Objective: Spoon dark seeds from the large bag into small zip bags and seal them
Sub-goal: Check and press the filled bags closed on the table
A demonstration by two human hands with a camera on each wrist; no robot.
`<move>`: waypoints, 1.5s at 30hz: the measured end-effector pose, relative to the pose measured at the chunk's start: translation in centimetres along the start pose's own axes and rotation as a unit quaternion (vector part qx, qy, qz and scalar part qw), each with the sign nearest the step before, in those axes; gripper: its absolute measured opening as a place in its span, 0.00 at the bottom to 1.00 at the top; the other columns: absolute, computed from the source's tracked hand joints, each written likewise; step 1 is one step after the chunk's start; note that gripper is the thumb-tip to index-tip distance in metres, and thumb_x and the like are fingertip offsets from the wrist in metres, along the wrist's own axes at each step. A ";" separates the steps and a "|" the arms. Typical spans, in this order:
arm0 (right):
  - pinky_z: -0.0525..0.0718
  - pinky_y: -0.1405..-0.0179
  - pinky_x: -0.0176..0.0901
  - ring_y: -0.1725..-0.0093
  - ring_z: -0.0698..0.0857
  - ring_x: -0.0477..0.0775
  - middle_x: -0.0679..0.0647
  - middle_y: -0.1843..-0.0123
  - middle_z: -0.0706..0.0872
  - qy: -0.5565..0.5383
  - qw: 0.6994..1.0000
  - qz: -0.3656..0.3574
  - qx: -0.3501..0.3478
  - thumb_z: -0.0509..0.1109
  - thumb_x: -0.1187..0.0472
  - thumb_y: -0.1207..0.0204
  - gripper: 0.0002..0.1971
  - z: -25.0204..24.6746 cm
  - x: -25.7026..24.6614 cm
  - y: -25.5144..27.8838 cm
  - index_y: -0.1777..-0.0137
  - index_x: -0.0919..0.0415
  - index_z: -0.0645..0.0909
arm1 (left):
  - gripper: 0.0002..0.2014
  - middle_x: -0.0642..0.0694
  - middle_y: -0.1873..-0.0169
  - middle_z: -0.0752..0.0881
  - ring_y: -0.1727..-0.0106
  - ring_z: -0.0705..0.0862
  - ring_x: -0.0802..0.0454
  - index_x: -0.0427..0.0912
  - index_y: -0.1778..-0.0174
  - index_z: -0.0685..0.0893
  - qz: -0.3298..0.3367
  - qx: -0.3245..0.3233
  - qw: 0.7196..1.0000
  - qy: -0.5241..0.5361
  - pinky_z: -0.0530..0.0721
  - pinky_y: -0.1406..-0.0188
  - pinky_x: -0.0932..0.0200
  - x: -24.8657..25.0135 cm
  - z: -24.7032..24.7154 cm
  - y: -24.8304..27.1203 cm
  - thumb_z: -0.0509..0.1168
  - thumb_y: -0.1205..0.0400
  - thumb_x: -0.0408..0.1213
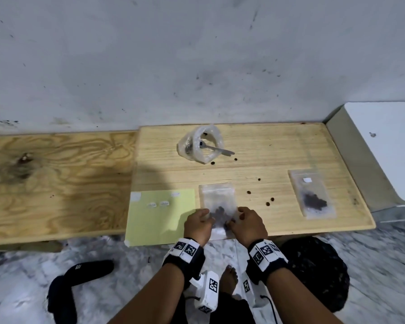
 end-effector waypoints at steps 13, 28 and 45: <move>0.81 0.42 0.45 0.40 0.85 0.56 0.53 0.39 0.88 -0.107 0.992 0.022 0.066 0.77 0.55 0.27 0.21 -0.7 0.5 0.8 0.34 0.56 0.85 | 0.20 0.43 0.31 0.83 0.30 0.81 0.46 0.39 0.30 0.82 0.017 0.003 0.999 -0.030 0.77 0.32 0.60 0.0 -0.3 0.3 0.67 0.20 0.32; 0.83 0.54 0.43 0.52 0.88 0.52 0.44 0.54 0.90 -0.125 0.985 0.038 0.117 0.78 0.51 0.30 0.14 -1.1 0.9 0.8 0.45 0.45 0.84 | 0.20 0.42 0.25 0.77 0.23 0.74 0.48 0.38 0.27 0.79 0.079 -0.004 0.992 -0.094 0.65 0.36 0.72 0.2 0.7 0.1 0.64 0.17 0.33; 0.78 0.69 0.30 0.71 0.83 0.42 0.51 0.65 0.86 -0.230 0.946 -0.157 -0.164 0.75 0.74 0.25 0.10 3.4 -10.4 -0.7 0.53 0.57 0.88 | 0.11 0.46 0.56 0.89 0.66 0.83 0.60 0.42 0.50 0.90 0.087 0.106 0.974 0.182 0.79 0.73 0.72 1.3 -11.1 -2.6 0.68 0.21 0.24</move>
Point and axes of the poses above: each hand's wrist, its own y-axis away from the middle knuckle, its own z-axis out of the palm, x = y × z, the point moved 6 cm from there along -y, towards the middle knuckle
